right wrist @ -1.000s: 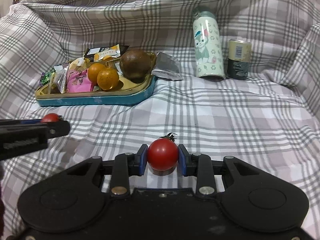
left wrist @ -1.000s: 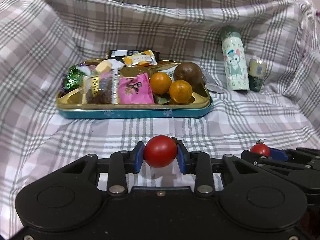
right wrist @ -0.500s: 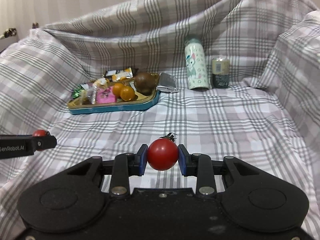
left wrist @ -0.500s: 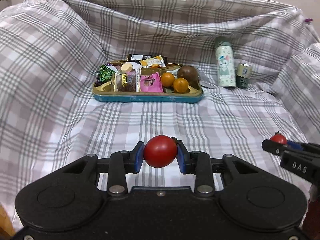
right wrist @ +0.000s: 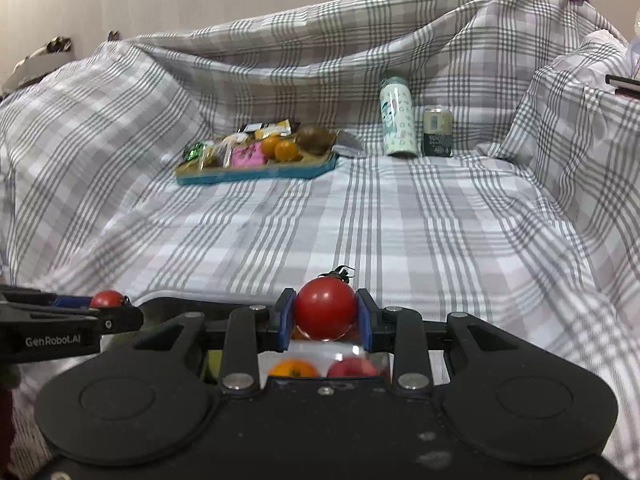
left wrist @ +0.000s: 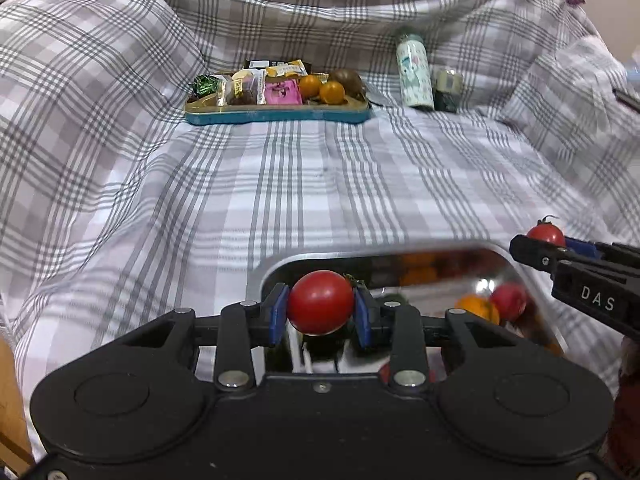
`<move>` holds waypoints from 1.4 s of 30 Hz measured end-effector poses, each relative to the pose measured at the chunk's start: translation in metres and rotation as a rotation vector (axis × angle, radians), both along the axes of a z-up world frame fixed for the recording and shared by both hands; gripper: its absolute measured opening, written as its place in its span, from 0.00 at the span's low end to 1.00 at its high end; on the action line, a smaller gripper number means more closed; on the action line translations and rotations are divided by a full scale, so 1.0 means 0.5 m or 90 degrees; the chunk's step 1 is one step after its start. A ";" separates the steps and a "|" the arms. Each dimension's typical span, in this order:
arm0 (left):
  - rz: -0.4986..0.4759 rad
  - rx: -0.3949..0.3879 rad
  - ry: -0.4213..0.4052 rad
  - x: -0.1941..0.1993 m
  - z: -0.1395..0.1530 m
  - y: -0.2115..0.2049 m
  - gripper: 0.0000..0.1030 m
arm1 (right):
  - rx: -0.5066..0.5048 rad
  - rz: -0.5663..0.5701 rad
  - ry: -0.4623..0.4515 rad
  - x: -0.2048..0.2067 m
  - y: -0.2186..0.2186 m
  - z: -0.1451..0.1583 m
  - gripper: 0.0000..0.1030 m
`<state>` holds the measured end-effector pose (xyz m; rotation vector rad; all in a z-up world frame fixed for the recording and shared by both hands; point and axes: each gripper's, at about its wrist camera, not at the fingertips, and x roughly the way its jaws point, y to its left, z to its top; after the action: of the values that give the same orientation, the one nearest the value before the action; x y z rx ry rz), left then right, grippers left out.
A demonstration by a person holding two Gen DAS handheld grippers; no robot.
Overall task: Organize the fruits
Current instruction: 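Carry both cherry tomatoes over the steel tray, then open both tools to drop the cherry tomatoes into the tray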
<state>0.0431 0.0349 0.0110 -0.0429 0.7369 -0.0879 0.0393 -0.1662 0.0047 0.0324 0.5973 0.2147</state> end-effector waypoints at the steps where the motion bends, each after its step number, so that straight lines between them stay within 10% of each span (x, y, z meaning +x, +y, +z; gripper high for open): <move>1: -0.004 0.002 0.001 -0.005 -0.006 0.000 0.41 | -0.009 0.003 -0.001 -0.009 0.003 -0.009 0.32; 42: -0.003 -0.005 0.013 -0.014 -0.036 -0.004 0.42 | -0.048 0.061 0.002 -0.008 0.061 -0.017 0.33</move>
<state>0.0361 0.0330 -0.0072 -0.0496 0.7574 -0.0941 0.0352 -0.1358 -0.0037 -0.0681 0.6110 0.2850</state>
